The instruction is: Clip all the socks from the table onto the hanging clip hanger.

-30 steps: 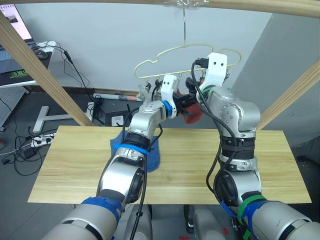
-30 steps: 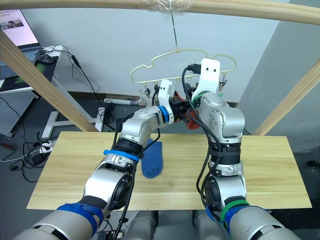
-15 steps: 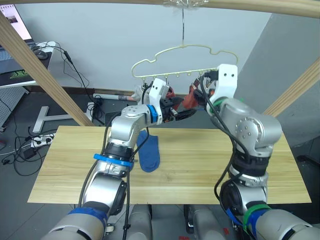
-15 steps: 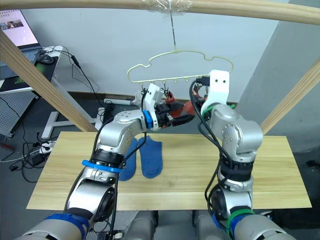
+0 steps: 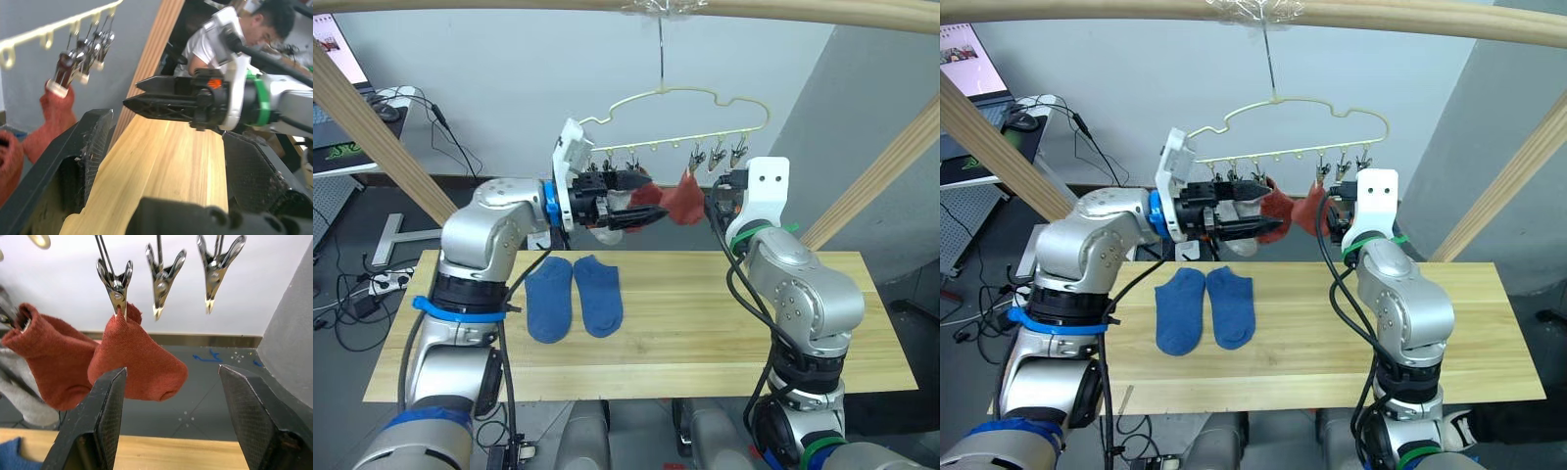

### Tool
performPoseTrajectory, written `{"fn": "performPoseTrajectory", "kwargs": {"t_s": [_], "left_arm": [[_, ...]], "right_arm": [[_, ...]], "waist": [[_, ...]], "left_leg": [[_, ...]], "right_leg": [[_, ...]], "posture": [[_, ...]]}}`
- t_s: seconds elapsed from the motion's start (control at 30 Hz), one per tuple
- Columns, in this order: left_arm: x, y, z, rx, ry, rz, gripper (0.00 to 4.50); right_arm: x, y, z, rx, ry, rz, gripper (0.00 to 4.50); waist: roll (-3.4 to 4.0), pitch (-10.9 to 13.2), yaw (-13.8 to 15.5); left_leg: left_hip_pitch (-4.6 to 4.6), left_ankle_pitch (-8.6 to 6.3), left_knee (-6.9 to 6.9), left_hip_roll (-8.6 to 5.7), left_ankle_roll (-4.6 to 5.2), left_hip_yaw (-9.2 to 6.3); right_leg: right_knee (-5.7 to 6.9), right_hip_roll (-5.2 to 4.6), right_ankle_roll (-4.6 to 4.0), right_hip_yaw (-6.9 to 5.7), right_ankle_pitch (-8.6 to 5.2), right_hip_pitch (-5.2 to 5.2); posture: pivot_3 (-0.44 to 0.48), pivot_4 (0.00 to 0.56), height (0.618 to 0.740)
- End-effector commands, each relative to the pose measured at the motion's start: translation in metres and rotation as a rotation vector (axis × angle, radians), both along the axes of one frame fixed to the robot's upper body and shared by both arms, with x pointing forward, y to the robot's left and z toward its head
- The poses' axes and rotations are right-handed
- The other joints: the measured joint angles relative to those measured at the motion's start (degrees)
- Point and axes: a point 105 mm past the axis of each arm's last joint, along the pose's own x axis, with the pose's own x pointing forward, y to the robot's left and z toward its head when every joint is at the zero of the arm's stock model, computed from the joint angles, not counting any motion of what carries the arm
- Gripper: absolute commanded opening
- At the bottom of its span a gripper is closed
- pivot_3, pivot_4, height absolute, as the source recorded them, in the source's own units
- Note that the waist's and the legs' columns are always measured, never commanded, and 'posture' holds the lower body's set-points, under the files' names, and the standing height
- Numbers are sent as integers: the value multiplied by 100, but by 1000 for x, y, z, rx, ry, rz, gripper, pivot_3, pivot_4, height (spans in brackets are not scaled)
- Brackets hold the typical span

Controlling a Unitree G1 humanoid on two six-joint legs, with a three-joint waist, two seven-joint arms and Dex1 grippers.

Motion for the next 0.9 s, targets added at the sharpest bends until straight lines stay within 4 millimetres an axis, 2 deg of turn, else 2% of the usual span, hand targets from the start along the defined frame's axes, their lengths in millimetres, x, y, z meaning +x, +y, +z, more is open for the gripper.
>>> {"fn": "performPoseTrajectory", "kwargs": {"t_s": [0.03, 0.17, 0.33, 0.43, 0.6, 0.67, 0.73, 0.9], "left_arm": [[-6, 2, 18, -17, -42, -24, 4105], [0, 14, 2, 35, -47, 83, 4105], [-6, 41, -60, 31, 78, 283, 4105], [-20, 51, -98, 25, 146, 366, 4105], [-37, 63, -140, -25, 197, 512, 4105], [-44, 65, -150, -28, 211, 539, 4105], [-49, 67, -157, -36, 221, 572, 4105], [-52, 76, -162, -123, 255, 674, 4105]], "right_arm": [[-2, 3, 12, 19, -64, 6, 3099], [-10, -2, 1, -50, -50, 32, 3099], [-38, -25, -36, -189, -26, 35, 3099], [-55, -30, -57, -232, -7, 54, 3099], [-80, -33, -88, -254, 39, 93, 3099], [-87, -36, -95, -252, 48, 100, 3099], [-93, -38, -100, -247, 52, 106, 3099], [-107, -39, -109, -199, 78, 116, 3099]], "waist": [[0, 0, -3], [2, -3, -18], [10, -61, -18], [7, -66, -16], [5, -124, -14], [7, -146, -13], [5, -166, -11], [2, -272, -3]], "left_leg": [[1, 0, 0, 0, 0, 0], [2, 0, -1, 1, 0, 0], [-2, 0, -10, 1, 0, 6], [1, 0, -9, 3, 0, 8], [29, 8, -8, 3, 11, 11], [54, 12, -6, 4, 16, 11], [59, 21, -6, 5, 31, 12], [67, 28, -2, 4, 42, 22]], "right_leg": [[1, 0, 0, 0, 0, 0], [0, 0, 0, 1, 0, 0], [-22, -3, 1, 7, -1, 0], [-18, -2, 0, 9, -1, 0], [-12, -1, -2, 16, -3, 18], [-28, -1, 4, 14, -13, 52], [-48, 1, -35, 15, -17, 63], [-52, -8, -46, 17, -16, 80]], "posture": [[22, 174, 740], [21, 172, 740], [23, 175, 740], [25, 175, 740], [33, 179, 740], [35, 179, 740], [35, 180, 740], [42, 180, 740]]}}
